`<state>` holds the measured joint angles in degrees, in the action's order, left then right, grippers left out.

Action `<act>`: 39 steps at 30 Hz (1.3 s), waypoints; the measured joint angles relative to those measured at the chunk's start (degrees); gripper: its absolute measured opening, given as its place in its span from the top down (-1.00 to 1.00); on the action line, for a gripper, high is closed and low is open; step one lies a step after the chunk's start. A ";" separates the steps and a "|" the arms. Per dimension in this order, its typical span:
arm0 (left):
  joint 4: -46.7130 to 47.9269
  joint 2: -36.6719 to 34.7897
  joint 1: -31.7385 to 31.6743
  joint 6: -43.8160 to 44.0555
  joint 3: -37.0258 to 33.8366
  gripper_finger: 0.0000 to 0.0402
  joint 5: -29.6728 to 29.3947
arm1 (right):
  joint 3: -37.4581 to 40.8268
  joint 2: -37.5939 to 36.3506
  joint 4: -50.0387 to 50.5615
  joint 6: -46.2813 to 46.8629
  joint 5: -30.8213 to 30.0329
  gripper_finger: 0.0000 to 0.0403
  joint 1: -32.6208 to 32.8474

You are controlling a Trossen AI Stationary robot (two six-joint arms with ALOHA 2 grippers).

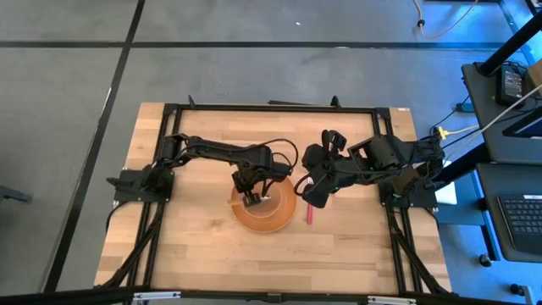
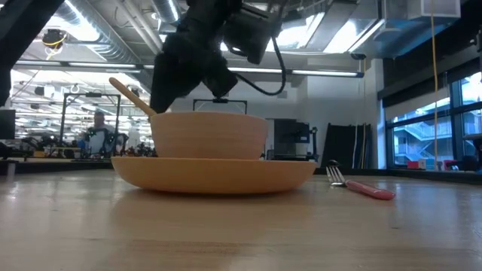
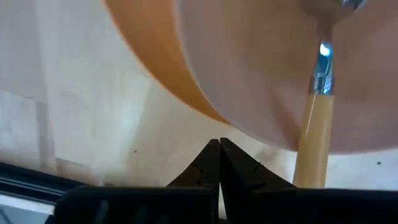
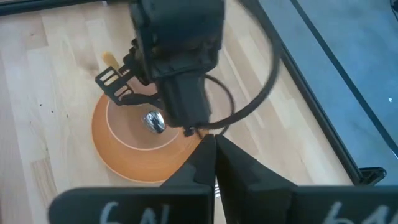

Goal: Set table place
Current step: Adjust the orange bowl on the orange plate

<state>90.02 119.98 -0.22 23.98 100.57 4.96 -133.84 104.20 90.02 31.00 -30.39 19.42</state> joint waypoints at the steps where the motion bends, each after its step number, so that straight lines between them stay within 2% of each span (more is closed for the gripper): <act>1: -0.14 -0.11 0.23 0.49 -0.68 1.00 0.19 | 0.00 0.00 0.00 0.00 0.00 0.94 0.00; 7: -0.21 -1.37 1.39 1.17 -3.60 1.00 1.35 | 0.00 0.00 0.00 -0.20 0.00 0.94 0.00; 14: -1.35 -1.79 2.26 2.66 -3.58 1.00 2.24 | 0.02 0.00 0.00 -0.22 -0.02 0.94 -0.02; 20: -6.74 -1.79 2.15 2.50 -3.56 1.00 3.83 | 0.02 0.00 0.00 -0.21 -0.02 0.94 -0.02; 39: -10.15 -1.98 1.67 2.47 -3.37 1.00 3.25 | 0.02 0.00 0.00 0.20 -0.02 0.94 -0.02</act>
<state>79.86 118.00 1.46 26.46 97.21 8.21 -133.82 104.20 90.02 31.20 -30.41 19.40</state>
